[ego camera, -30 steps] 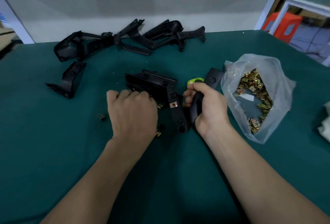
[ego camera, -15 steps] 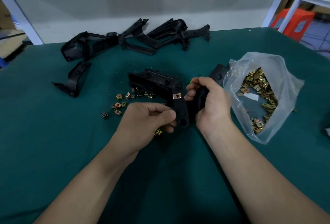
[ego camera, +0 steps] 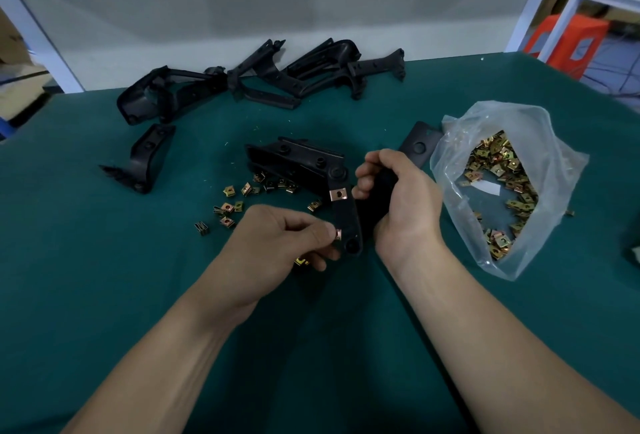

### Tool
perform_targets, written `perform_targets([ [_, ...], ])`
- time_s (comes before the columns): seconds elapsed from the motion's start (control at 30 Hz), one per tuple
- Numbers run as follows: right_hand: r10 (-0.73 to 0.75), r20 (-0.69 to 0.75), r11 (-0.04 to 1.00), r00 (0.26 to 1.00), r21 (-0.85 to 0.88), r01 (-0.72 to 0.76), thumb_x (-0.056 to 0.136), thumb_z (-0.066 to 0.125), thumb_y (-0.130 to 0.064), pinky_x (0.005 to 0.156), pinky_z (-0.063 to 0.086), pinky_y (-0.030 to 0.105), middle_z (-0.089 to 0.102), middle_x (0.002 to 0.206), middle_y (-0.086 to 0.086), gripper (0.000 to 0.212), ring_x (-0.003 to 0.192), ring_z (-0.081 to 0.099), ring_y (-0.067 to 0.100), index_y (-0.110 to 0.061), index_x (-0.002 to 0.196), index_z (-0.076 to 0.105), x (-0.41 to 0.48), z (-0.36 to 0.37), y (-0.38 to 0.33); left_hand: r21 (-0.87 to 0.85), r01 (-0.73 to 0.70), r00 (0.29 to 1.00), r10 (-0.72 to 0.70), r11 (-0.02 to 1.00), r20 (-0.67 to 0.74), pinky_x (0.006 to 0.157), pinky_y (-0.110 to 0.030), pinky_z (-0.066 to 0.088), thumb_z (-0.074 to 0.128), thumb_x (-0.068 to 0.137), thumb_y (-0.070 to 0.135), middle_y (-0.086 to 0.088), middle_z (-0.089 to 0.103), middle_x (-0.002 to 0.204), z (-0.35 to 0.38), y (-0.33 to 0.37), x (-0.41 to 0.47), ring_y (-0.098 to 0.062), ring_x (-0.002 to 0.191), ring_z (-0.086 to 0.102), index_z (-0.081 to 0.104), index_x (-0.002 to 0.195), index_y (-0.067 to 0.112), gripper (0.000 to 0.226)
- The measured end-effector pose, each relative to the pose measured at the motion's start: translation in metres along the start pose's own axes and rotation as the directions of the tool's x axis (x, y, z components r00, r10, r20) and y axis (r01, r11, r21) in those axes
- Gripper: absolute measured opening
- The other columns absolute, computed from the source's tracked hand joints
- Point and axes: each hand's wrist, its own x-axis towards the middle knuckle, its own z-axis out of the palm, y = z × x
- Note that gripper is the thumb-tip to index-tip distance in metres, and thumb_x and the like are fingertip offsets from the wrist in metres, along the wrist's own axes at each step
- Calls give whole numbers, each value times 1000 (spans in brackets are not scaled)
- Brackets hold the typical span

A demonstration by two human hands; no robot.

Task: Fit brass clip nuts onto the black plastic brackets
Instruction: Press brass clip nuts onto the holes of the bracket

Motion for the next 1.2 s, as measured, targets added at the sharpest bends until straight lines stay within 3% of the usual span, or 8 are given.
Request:
perform_targets([
  [0.3, -136, -18, 990, 991, -35, 136, 90, 62, -7, 47, 43, 28, 60, 65, 12, 13, 49, 49, 18, -5, 77, 65, -3, 7, 2, -211, 28, 966, -81, 977, -244, 56, -13, 51, 69, 93, 10, -12, 77, 77, 21, 1, -7, -14, 59, 67, 81, 80, 6, 19],
  [0.47, -229, -9, 972, 973, -60, 228, 93, 61, -9, 49, 43, 30, 60, 66, 13, 11, 51, 48, 20, -3, 84, 63, -6, 13, 1, -321, -5, 884, -146, 947, -444, 84, -30, 56, 75, 90, 16, -10, 79, 81, 34, 0, -9, -20, 78, 74, 81, 73, 10, 19],
  [0.53, -207, -7, 978, 978, -27, 206, 94, 60, -8, 49, 43, 29, 60, 66, 13, 11, 51, 49, 19, -2, 86, 62, -9, 17, 1, -360, -39, 877, -141, 932, -460, 88, -28, 53, 73, 92, 17, -7, 80, 86, 32, 3, -8, -17, 88, 76, 81, 81, 8, 15],
  [0.63, -211, -1, 977, 977, -12, 211, 94, 59, -7, 49, 43, 28, 60, 66, 14, 10, 52, 49, 19, -3, 86, 61, -13, 19, 1, -381, -52, 883, -136, 923, -449, 74, -17, 49, 70, 94, 19, -4, 80, 87, 27, 6, -7, -6, 82, 74, 80, 87, 6, 17],
  [0.73, -243, -11, 969, 970, -37, 243, 94, 58, -8, 49, 43, 29, 60, 66, 13, 9, 51, 48, 19, -2, 87, 60, -14, 20, 0, -375, -42, 896, -131, 926, -425, 88, -25, 51, 72, 93, 20, -5, 80, 92, 31, 3, -9, -15, 96, 75, 81, 88, 7, 17],
  [0.93, -269, -81, 962, 960, -64, 265, 94, 59, -9, 49, 40, 30, 60, 63, 12, 14, 47, 46, 19, -5, 81, 61, -11, 18, -1, -45, -111, 842, 70, 993, -535, 55, -11, 46, 76, 88, 35, -3, 74, 69, 46, -5, -18, -4, 60, 60, 80, 71, 38, 18],
  [1.13, -243, -101, 969, 965, -65, 237, 93, 59, -8, 47, 40, 29, 61, 62, 13, 14, 46, 47, 19, -4, 80, 60, -13, 19, 2, 185, -192, 836, 259, 964, -484, 52, -24, 51, 72, 89, 42, 12, 73, 67, 55, -4, -28, -5, 56, 64, 74, 78, 55, 17],
  [1.2, -239, -128, 971, 963, -53, 234, 94, 58, -7, 47, 41, 29, 60, 62, 14, 13, 46, 47, 19, -2, 82, 59, -12, 18, -2, 246, -231, 853, 318, 941, -414, 57, -10, 49, 72, 86, 43, 28, 73, 77, 59, 0, -32, 10, 69, 66, 67, 80, 67, 26],
])
